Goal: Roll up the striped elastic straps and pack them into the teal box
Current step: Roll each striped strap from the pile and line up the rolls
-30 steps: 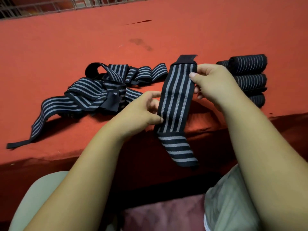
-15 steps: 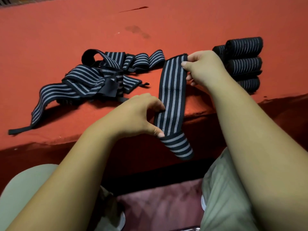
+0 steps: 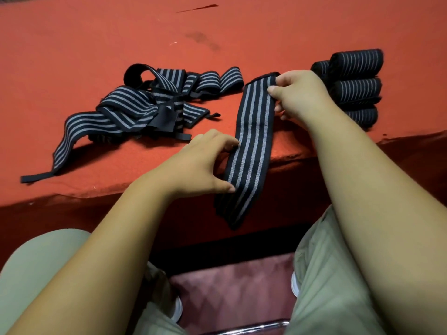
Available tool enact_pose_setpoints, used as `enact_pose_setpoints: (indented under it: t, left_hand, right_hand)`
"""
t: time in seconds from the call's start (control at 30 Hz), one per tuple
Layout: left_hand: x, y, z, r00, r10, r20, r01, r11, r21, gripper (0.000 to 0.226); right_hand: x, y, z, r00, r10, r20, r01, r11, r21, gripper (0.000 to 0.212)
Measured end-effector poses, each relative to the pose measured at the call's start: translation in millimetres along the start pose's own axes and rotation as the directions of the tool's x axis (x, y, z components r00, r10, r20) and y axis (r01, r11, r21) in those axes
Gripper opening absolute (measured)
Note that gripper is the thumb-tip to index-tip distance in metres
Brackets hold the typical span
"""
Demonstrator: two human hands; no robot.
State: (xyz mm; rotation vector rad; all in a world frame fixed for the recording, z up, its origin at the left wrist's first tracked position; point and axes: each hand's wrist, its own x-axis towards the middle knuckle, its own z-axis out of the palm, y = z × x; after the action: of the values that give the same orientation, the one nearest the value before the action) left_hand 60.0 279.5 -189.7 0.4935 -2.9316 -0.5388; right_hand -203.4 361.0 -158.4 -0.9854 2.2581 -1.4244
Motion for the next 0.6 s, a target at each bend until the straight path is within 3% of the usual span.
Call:
enact_pose_setpoints:
  t: [0.1,0.4,0.47,0.6]
  left_hand:
    - [2,3,-6,0.991,-0.134,-0.017,0.125,0.957,-0.26,0.077]
    - [57,13,-12,0.944,-0.31,-0.113,0.18,0.769,-0.613,0.053]
    - [84,15,-18,0.919,-0.366,-0.149,0.193,0.745,-0.639,0.05]
    - [135,17,-39,0.89,-0.369,-0.269,0.19,0.835,-0.517,0.036]
  right_hand:
    - [-1,-1,-1,0.999,-0.042,0.001,0.042,0.999,0.004,0.014]
    - [0,2,-4,0.997,-0.075,-0.027,0.076,0.997,0.031,0.015]
    - [1,4,-7,0.997,-0.074,-0.03,0.075,0.997,0.031,0.016]
    - [4,2,-11,0.995,-0.094,-0.017,0.094,0.996,-0.002,0.016]
